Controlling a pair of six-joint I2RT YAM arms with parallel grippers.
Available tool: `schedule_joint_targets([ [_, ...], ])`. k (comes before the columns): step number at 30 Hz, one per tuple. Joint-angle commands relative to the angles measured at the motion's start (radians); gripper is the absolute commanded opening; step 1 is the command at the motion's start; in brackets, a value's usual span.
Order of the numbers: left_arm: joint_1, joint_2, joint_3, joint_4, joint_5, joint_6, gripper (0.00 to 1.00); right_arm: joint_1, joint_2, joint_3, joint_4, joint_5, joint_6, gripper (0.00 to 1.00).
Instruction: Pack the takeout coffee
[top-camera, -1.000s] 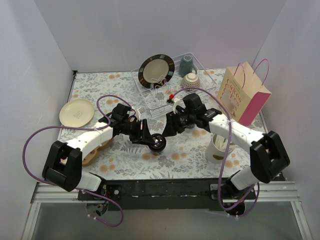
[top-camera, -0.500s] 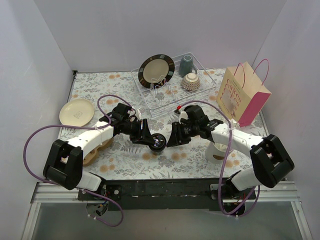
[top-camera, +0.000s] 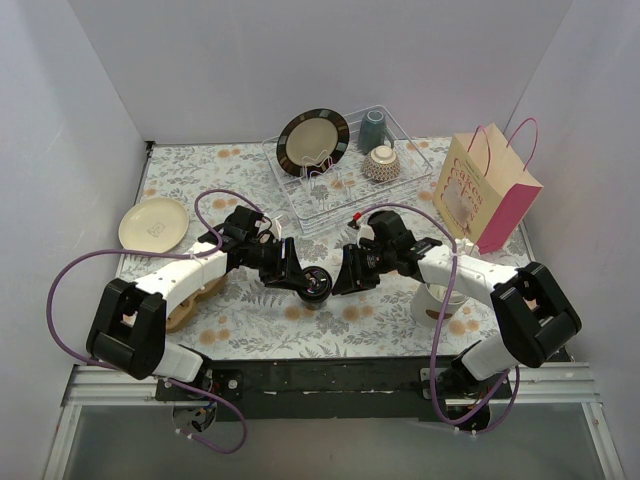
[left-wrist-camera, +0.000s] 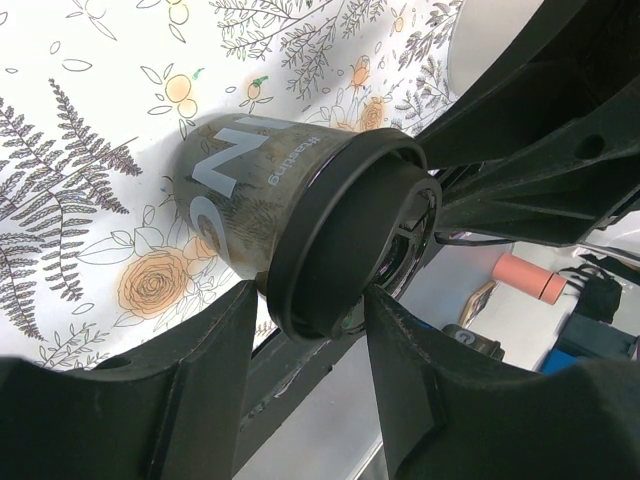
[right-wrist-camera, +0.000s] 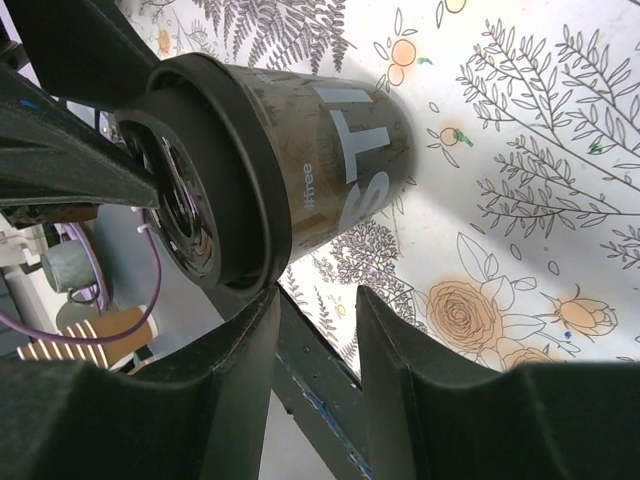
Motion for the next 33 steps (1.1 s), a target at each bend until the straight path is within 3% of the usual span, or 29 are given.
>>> schedule_joint_targets([
  [1, -0.004, 0.038, -0.016, -0.055, -0.144, 0.034, 0.44, 0.002, -0.016, 0.028, 0.099, -0.063, 0.031, 0.47],
  [13, -0.004, 0.048, -0.006, -0.055, -0.143, 0.034, 0.44, 0.0, -0.001, 0.057, 0.085, -0.049, 0.031, 0.5],
  [33, -0.004, 0.085, -0.057, -0.016, -0.143, 0.039, 0.42, 0.002, 0.061, -0.024, -0.016, 0.165, 0.012, 0.31],
])
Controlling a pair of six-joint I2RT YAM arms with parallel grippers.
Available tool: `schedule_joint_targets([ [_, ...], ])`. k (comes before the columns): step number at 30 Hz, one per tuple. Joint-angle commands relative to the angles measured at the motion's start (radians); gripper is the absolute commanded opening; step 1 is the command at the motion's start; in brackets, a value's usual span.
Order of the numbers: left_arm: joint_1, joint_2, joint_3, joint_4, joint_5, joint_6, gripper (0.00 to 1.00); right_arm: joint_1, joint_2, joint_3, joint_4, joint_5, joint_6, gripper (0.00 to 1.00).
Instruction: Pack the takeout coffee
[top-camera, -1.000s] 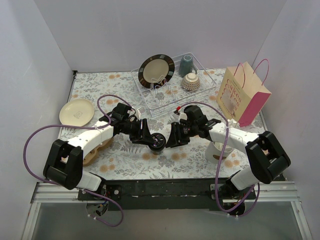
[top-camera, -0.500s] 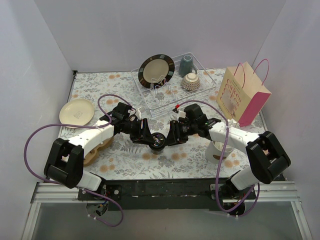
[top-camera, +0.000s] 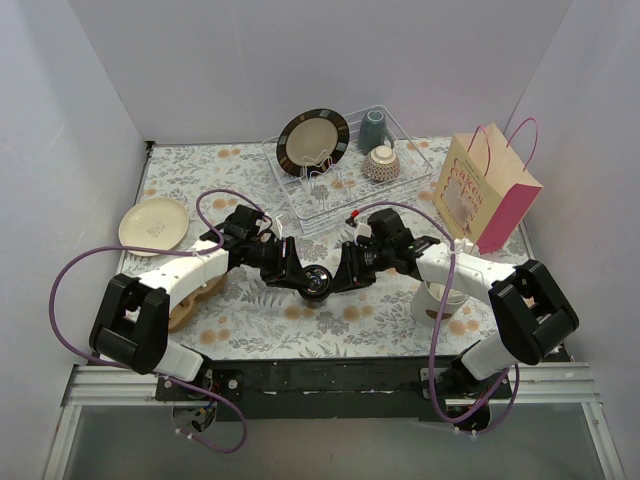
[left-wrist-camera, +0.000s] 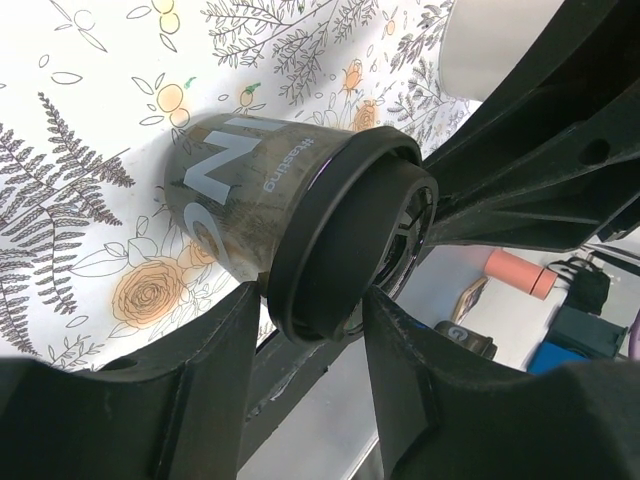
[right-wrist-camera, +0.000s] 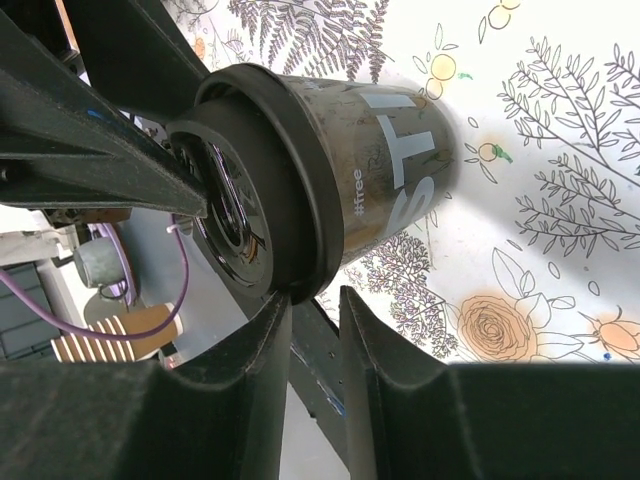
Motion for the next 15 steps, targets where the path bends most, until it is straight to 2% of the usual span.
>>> schedule_joint_targets([
  [1, -0.009, 0.058, -0.067, -0.038, -0.167, 0.038, 0.42, 0.003, 0.039, -0.057, -0.049, 0.213, -0.028, 0.3],
  [10, -0.009, 0.09, -0.058, -0.038, -0.187, 0.053, 0.41, 0.015, 0.056, -0.068, -0.106, 0.278, -0.034, 0.29],
  [15, -0.009, 0.133, 0.02, -0.076, -0.213, 0.121, 0.41, 0.015, -0.018, 0.159, -0.189, 0.263, -0.055, 0.34],
])
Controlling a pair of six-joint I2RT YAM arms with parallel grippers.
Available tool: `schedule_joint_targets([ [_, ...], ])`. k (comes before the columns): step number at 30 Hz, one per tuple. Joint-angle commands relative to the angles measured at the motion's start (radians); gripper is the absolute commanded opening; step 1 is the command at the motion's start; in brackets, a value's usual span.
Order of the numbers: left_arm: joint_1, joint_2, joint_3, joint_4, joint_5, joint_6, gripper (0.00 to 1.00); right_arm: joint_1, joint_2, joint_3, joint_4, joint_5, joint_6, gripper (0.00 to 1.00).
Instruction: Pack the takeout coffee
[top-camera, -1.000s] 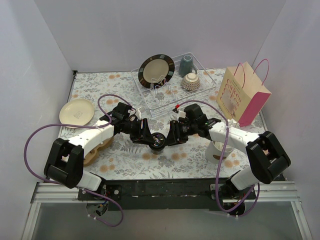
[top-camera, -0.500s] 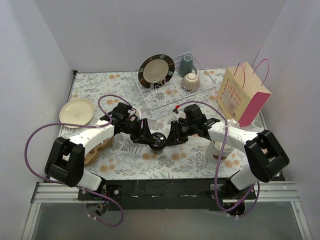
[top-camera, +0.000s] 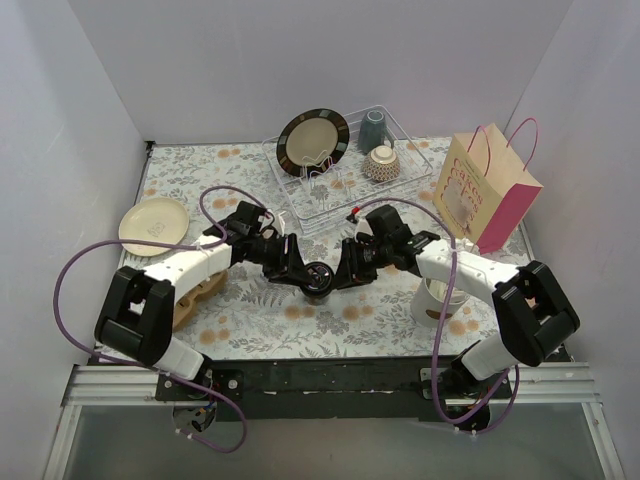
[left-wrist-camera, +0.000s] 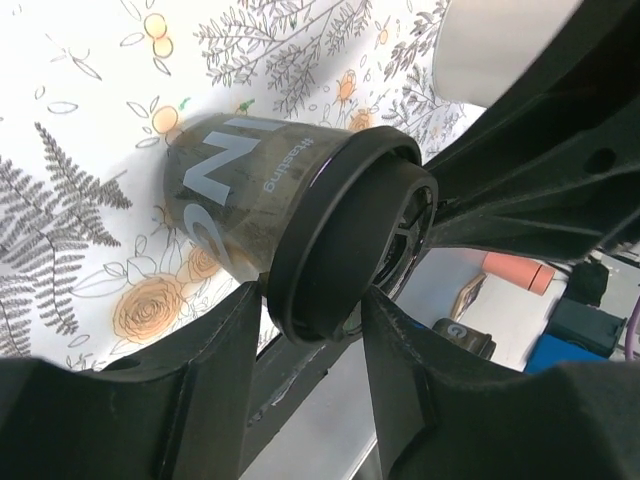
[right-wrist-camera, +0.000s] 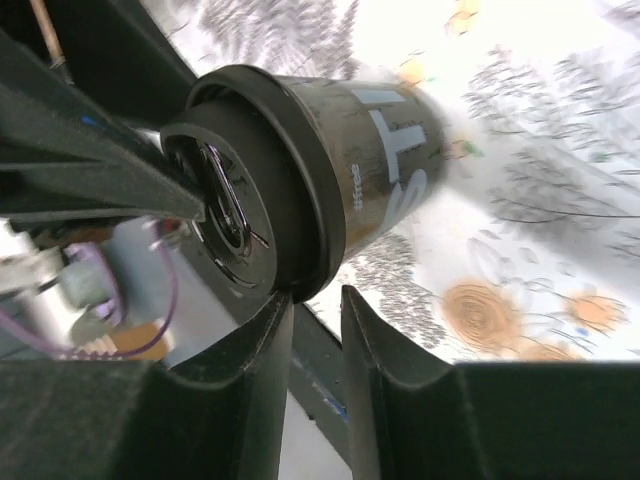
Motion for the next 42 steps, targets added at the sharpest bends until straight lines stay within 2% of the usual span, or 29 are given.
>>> schedule_joint_targets([
  [1, -0.014, 0.103, 0.012, -0.092, -0.244, 0.122, 0.41, 0.007, -0.014, 0.166, -0.146, 0.209, -0.079, 0.37],
  [5, -0.014, 0.15, 0.062, -0.095, -0.291, 0.205, 0.4, -0.005, -0.012, 0.258, -0.175, 0.217, -0.117, 0.4],
  [11, -0.014, 0.189, 0.105, -0.104, -0.278, 0.295, 0.4, -0.039, 0.041, 0.33, -0.248, 0.257, -0.228, 0.41],
  [23, -0.014, 0.236, 0.141, -0.131, -0.244, 0.349, 0.4, -0.12, 0.236, 0.516, -0.375, 0.055, -0.447, 0.38],
  [33, -0.014, 0.287, 0.177, -0.17, -0.253, 0.355, 0.39, -0.12, 0.273, 0.485, -0.35, -0.102, -0.504, 0.37],
  [42, -0.014, 0.299, 0.177, -0.181, -0.265, 0.355, 0.39, -0.122, 0.321, 0.481, -0.329, -0.084, -0.521, 0.36],
])
